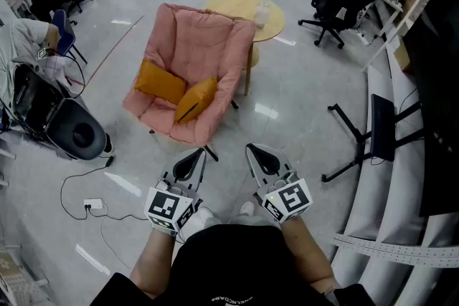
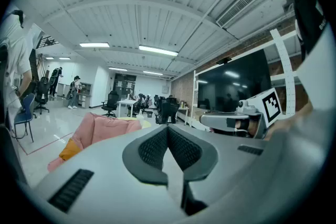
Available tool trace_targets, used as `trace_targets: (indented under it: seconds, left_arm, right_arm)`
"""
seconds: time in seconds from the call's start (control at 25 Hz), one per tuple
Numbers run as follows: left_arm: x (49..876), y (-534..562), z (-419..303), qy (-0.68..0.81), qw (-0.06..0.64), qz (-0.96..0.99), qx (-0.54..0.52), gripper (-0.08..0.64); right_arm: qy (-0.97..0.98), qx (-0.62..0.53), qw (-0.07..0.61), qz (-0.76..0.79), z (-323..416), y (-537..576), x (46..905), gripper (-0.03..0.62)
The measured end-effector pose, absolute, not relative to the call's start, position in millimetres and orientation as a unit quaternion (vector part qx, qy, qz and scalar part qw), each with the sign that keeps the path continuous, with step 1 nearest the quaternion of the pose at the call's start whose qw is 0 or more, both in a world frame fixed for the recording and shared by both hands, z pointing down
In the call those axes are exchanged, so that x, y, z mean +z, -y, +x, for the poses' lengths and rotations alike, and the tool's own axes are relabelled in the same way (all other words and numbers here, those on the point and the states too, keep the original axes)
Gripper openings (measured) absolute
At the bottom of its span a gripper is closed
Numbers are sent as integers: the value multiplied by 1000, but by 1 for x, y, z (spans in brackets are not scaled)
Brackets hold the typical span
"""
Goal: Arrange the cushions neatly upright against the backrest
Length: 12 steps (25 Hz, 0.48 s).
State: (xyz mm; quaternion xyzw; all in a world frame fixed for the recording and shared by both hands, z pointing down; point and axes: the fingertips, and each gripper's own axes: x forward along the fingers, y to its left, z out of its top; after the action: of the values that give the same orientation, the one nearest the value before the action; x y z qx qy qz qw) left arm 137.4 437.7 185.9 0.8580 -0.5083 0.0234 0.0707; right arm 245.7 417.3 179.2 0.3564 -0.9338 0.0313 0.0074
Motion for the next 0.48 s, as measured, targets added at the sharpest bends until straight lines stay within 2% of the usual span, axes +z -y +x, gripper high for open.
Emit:
trace_targets:
  seconds: [0.28,0.48]
  left_arm:
    - [190,-426,161,505,77,859,30,12]
    - [193,-418,178,514,81,853,39,12]
  right_arm:
    - [935,42,4,352,265,-406,185,8]
    - [944,51,-32,325,280,-394,179,8]
